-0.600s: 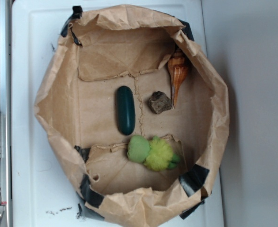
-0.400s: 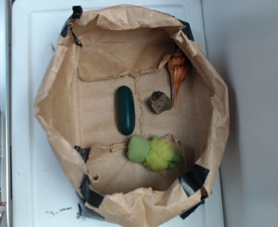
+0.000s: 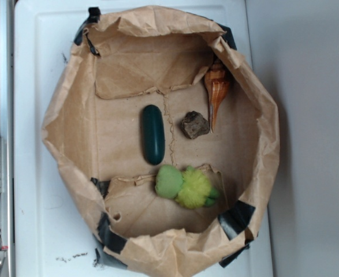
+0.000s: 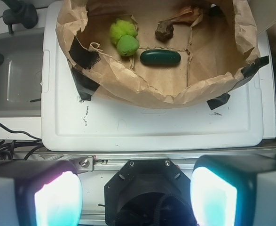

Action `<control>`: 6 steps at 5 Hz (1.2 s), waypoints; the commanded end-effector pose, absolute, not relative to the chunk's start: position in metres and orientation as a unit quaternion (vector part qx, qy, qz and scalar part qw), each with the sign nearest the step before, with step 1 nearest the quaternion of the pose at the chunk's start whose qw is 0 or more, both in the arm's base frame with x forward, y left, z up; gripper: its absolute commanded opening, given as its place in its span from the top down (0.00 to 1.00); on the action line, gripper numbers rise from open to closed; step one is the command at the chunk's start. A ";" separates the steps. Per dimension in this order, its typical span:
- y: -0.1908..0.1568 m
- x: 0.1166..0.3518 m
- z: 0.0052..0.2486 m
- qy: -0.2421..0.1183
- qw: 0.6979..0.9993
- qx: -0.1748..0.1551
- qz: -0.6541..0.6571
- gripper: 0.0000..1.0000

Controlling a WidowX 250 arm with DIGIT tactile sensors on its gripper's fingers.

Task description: Grab the green animal.

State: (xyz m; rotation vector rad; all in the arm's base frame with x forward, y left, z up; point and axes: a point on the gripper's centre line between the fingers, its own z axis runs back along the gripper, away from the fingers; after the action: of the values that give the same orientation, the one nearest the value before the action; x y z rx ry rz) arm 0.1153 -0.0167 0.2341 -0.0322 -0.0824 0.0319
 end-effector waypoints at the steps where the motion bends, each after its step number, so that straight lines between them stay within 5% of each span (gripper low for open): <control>1: -0.017 0.117 0.238 -0.047 0.999 -0.017 0.015 0.00; 2: -0.019 0.166 0.214 0.029 0.993 -0.049 -0.104 0.00; 3: -0.021 0.217 0.190 0.010 0.986 -0.022 -0.168 0.00; 4: -0.023 0.252 0.204 -0.030 0.971 -0.034 -0.233 0.00; 5: -0.024 0.257 0.223 -0.094 0.955 -0.063 -0.274 0.00; 6: -0.019 0.263 0.188 -0.125 0.951 -0.057 -0.277 0.00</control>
State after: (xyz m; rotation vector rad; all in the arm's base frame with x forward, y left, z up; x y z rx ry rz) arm 0.2632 -0.0199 0.1672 -0.1316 -0.2075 -0.5687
